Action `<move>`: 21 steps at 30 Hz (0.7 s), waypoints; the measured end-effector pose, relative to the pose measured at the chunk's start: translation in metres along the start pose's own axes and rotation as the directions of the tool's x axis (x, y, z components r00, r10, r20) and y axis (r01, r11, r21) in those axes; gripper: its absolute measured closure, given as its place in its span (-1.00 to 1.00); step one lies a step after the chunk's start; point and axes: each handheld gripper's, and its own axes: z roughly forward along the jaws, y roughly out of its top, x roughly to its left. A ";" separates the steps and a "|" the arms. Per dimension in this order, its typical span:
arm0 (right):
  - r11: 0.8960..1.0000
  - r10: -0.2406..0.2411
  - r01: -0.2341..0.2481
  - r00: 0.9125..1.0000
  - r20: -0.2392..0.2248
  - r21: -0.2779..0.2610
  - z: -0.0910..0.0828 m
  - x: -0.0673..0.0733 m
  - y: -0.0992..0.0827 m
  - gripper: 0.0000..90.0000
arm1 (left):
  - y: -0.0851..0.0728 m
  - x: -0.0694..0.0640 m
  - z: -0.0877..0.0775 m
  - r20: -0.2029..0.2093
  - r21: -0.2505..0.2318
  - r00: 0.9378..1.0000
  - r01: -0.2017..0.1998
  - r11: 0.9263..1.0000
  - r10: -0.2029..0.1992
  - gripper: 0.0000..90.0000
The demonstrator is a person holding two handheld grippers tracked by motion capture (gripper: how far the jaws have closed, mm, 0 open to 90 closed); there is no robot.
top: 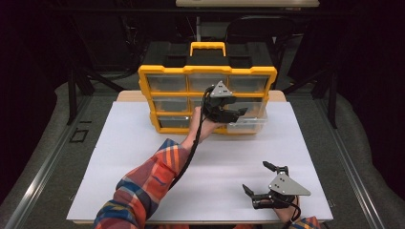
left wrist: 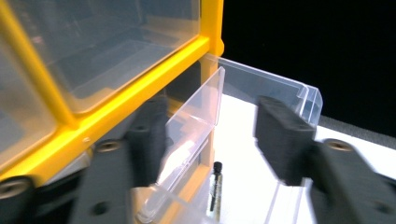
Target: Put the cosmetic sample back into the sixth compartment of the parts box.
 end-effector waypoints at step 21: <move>1.000 -0.002 0.002 1.000 -0.002 0.002 0.000 0.001 0.000 -0.99 | -0.025 -0.006 -0.067 -0.067 0.021 0.997 -0.048 0.999 0.049 -1.00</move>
